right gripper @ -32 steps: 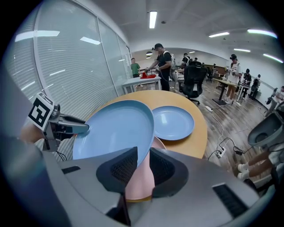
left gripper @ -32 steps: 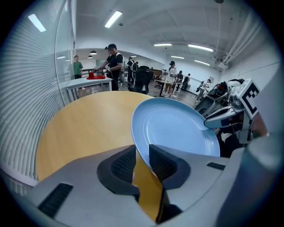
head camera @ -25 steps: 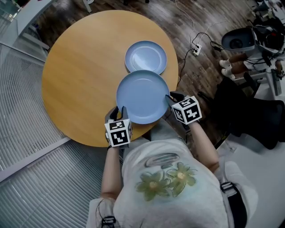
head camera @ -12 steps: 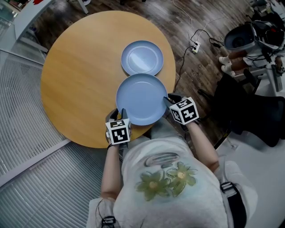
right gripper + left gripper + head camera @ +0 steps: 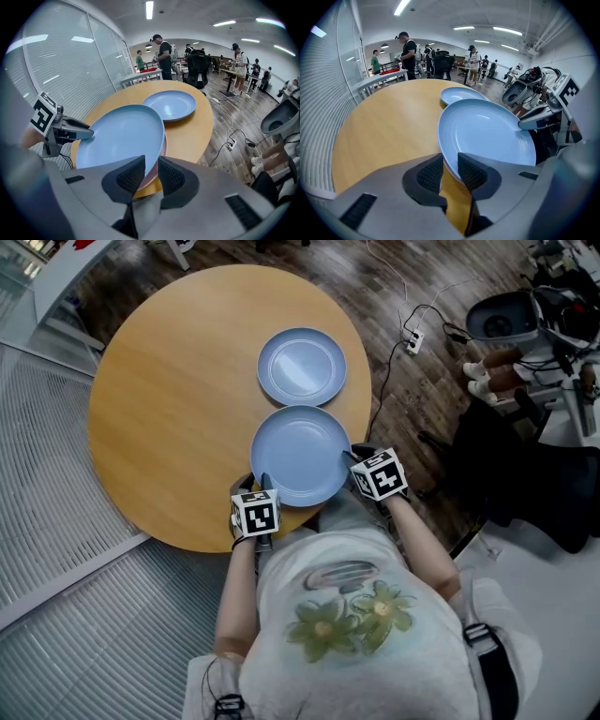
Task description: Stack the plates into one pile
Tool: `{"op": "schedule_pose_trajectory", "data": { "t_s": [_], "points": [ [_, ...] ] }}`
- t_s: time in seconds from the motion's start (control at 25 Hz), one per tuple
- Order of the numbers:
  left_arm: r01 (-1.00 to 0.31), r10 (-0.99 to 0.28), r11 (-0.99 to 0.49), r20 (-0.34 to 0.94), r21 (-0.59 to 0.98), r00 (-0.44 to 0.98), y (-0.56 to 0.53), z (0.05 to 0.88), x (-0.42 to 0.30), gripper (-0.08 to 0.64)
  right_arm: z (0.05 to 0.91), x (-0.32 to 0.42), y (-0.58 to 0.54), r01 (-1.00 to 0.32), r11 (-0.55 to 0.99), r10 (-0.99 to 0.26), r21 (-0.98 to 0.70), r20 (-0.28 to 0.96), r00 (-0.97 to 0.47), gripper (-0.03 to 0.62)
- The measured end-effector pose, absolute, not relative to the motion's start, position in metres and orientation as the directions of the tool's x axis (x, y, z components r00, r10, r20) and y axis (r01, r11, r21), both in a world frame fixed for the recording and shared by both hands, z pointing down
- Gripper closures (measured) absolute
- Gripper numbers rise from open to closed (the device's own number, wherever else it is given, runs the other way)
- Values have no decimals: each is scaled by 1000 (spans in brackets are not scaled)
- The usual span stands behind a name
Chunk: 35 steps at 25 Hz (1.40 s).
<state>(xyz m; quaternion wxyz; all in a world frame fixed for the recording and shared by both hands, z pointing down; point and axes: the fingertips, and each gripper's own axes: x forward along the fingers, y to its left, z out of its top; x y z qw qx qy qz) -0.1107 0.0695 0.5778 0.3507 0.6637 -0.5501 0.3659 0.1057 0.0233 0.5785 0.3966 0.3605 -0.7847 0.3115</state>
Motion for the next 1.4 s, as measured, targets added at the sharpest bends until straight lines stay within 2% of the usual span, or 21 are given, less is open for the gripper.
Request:
{"op": "schedule_pose_trajectory", "data": {
  "t_s": [0.76,1.4],
  "points": [
    [-986,-435,-167,895,31,102,69,619,-111,457,622,106,27,-813,554,-272,-179,884,-380,486],
    [-991,-429,-135,900,26,82,66,628,-108,457,628,110,23,-789,571,-237,-227,874,-423,486]
  ]
}}
